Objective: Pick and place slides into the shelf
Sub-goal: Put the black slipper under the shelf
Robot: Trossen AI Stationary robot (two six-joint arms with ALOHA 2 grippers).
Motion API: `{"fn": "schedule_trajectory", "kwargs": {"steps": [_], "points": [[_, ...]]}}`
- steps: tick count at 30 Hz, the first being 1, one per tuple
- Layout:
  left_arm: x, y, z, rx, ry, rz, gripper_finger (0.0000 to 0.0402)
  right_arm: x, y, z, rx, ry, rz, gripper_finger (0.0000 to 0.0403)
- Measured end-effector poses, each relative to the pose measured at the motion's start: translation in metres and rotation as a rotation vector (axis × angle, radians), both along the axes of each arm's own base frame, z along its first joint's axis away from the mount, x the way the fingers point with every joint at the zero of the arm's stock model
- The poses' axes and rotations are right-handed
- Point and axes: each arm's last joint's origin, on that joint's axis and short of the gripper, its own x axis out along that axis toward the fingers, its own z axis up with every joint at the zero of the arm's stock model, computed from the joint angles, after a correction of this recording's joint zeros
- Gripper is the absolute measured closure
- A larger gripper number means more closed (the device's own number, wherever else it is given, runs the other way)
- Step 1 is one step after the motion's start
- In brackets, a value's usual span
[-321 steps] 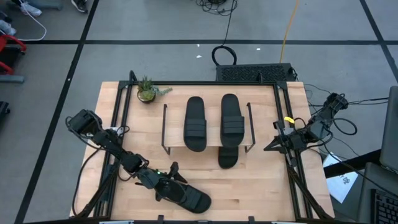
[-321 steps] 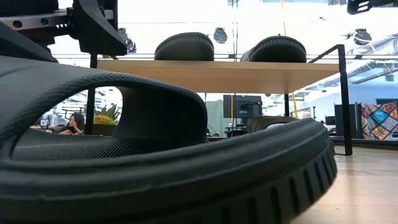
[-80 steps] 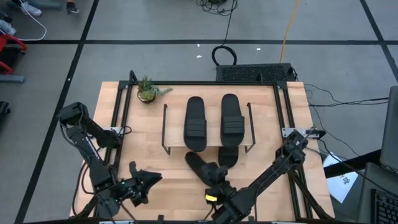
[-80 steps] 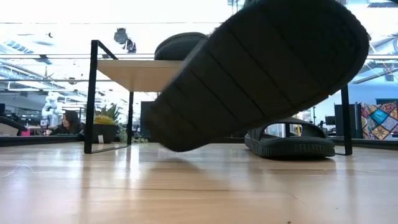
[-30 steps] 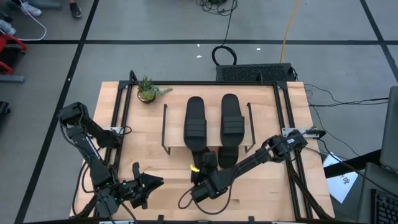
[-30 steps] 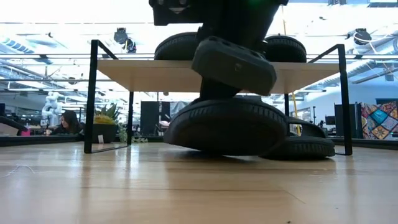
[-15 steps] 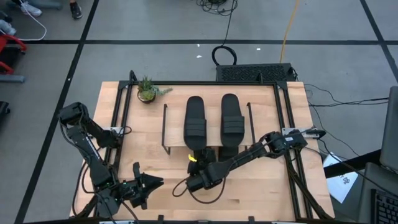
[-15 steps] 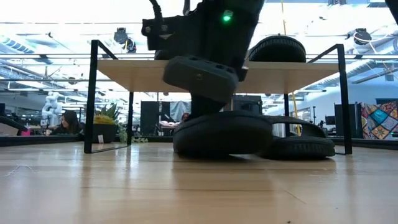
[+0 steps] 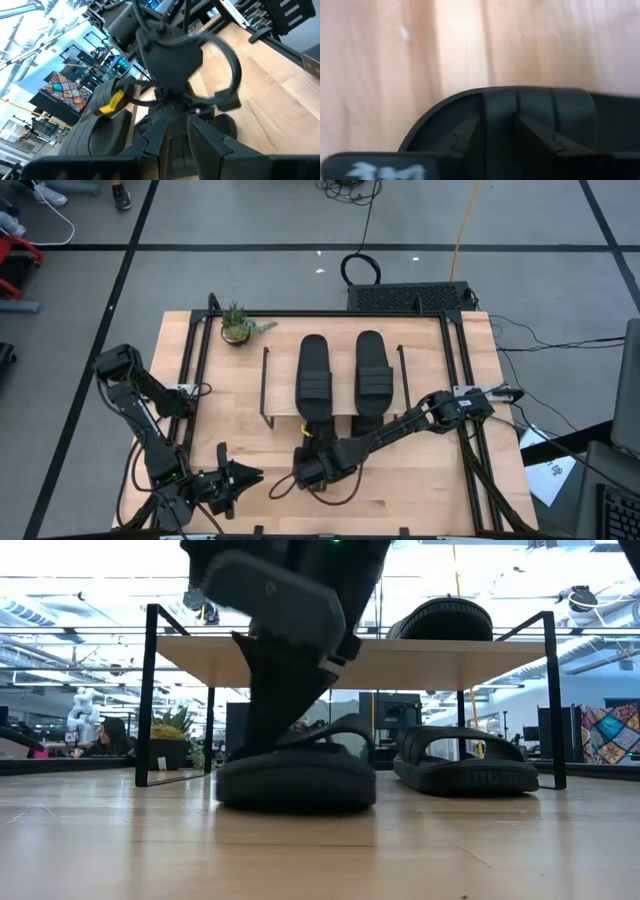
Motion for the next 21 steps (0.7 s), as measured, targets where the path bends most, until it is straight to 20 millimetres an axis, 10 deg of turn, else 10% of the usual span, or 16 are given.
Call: {"fn": "schedule_trajectory", "kwargs": {"steps": [10,21], "points": [[0.0,0.0,-0.002,-0.025,0.018,-0.019,0.0321,0.002,0.01,0.005,-0.009,-0.051,0.096,0.0211],[-0.003,-0.004,-0.011,-0.096,0.2,-0.239,0.0321,-0.004,0.037,0.022,-0.112,-0.144,0.311,0.0237]]}}
